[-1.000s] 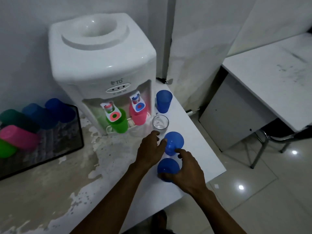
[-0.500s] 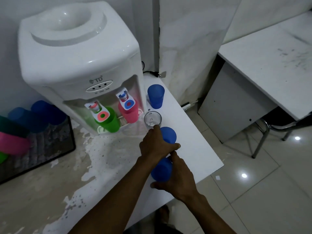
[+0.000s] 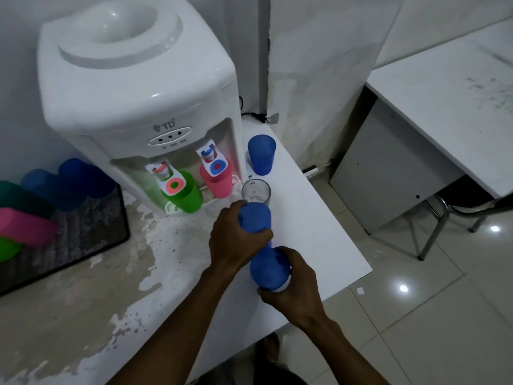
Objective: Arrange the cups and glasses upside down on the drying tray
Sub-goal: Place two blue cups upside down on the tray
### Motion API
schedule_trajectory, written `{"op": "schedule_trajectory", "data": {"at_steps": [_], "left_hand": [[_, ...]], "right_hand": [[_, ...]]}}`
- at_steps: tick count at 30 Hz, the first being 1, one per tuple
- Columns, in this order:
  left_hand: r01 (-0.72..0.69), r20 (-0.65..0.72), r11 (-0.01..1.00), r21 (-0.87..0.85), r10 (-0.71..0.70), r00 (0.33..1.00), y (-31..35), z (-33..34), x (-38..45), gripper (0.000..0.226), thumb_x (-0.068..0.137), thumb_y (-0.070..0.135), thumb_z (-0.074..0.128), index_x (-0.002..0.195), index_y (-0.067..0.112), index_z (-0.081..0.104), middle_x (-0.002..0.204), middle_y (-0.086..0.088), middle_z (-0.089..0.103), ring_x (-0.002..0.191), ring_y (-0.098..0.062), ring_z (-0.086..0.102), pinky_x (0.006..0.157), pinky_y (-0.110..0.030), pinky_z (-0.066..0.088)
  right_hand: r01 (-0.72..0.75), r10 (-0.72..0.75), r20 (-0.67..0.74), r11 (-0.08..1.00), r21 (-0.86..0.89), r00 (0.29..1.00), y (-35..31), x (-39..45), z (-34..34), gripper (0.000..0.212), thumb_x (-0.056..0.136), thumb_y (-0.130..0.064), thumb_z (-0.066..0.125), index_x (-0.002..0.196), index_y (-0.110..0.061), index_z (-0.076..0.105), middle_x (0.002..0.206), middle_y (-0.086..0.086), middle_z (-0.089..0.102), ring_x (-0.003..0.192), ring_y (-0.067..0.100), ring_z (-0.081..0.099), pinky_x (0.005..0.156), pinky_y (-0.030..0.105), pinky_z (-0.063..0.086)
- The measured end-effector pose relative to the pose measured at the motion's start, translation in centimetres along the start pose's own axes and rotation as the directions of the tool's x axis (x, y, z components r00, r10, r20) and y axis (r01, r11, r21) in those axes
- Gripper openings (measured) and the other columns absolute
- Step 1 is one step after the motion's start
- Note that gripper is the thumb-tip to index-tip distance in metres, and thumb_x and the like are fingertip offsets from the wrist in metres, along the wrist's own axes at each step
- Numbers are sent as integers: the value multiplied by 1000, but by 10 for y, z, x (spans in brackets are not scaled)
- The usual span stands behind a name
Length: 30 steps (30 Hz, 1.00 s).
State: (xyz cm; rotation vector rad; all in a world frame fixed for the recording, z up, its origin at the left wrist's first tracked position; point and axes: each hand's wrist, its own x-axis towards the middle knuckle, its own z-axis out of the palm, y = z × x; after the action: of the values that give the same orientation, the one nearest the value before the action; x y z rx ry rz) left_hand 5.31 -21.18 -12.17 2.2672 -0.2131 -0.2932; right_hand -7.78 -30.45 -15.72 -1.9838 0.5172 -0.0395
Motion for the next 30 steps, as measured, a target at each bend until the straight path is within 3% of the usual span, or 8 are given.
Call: {"op": "schedule_trajectory", "data": {"at_steps": [5, 8, 13, 15, 18, 24, 27, 30], "left_hand": [[99, -159, 953, -285, -149, 976, -29, -50, -9, 72, 64, 21, 80, 130, 17, 52, 126, -4, 55, 108, -13, 51, 85, -27, 43], [197, -214, 845, -497, -340, 916, -51, -82, -17, 69, 62, 24, 75, 126, 18, 51, 120, -3, 56, 100, -19, 56, 77, -30, 48], [338, -53, 352, -873, -757, 651, -111, -146, -26, 41, 75, 30, 69, 110, 14, 57, 119, -13, 61, 97, -31, 61, 75, -42, 49], [334, 85, 166, -928, -778, 622, -130, -167, -32, 59, 70, 44, 70, 119, 15, 55, 119, -13, 62, 100, -35, 62, 73, -43, 53], [248, 139, 31, -968, -757, 639, -161, -201, -40, 42, 86, 40, 60, 121, 21, 47, 107, -13, 63, 85, -34, 62, 71, -44, 53], [340, 157, 71, -938, -786, 598, -216, -275, -45, 34, 79, 17, 60, 111, 10, 53, 93, -19, 59, 71, -33, 58, 56, -36, 47], [424, 40, 228, -876, -844, 535, -240, -304, -39, 16, 75, 14, 65, 90, 8, 62, 96, -17, 61, 83, -36, 60, 59, -38, 50], [466, -123, 402, -788, -846, 519, -262, -336, -35, 21, 78, 18, 69, 71, -2, 65, 65, -5, 59, 68, -25, 52, 64, -37, 50]], "right_hand": [[63, -65, 30, 995, 79, 997, -21, 6, 22, 84, 48, -25, 87, 122, -26, 47, 114, -22, 55, 105, -8, 55, 79, 5, 47], [71, -82, 74, 988, 135, 994, -42, 10, 42, 87, 48, -24, 84, 126, -22, 45, 115, -15, 57, 105, -2, 57, 81, 10, 51], [14, -56, 184, 974, 225, 981, -85, 17, 96, 85, 46, -41, 75, 123, -24, 44, 112, -14, 59, 100, 6, 60, 67, 9, 50], [-17, -40, 226, 970, 244, 973, -96, 20, 115, 72, 55, -40, 77, 119, -26, 48, 112, -15, 59, 102, 7, 59, 68, 11, 52], [-126, 19, 325, 941, 313, 946, -116, 25, 150, 61, 66, -42, 72, 121, -26, 50, 117, -7, 61, 103, 11, 62, 71, 21, 52], [-221, 91, 430, 939, 263, 898, -161, 42, 232, 48, 84, -34, 69, 126, -28, 48, 123, 0, 60, 103, 19, 62, 81, 36, 54], [-208, 111, 440, 962, 179, 891, -183, 56, 262, 61, 73, -26, 76, 126, -25, 45, 121, 6, 56, 101, 25, 61, 79, 41, 53], [-138, 96, 429, 988, 68, 898, -207, 72, 297, 58, 68, -24, 79, 114, -21, 45, 117, 10, 57, 94, 26, 61, 76, 42, 54]]}}
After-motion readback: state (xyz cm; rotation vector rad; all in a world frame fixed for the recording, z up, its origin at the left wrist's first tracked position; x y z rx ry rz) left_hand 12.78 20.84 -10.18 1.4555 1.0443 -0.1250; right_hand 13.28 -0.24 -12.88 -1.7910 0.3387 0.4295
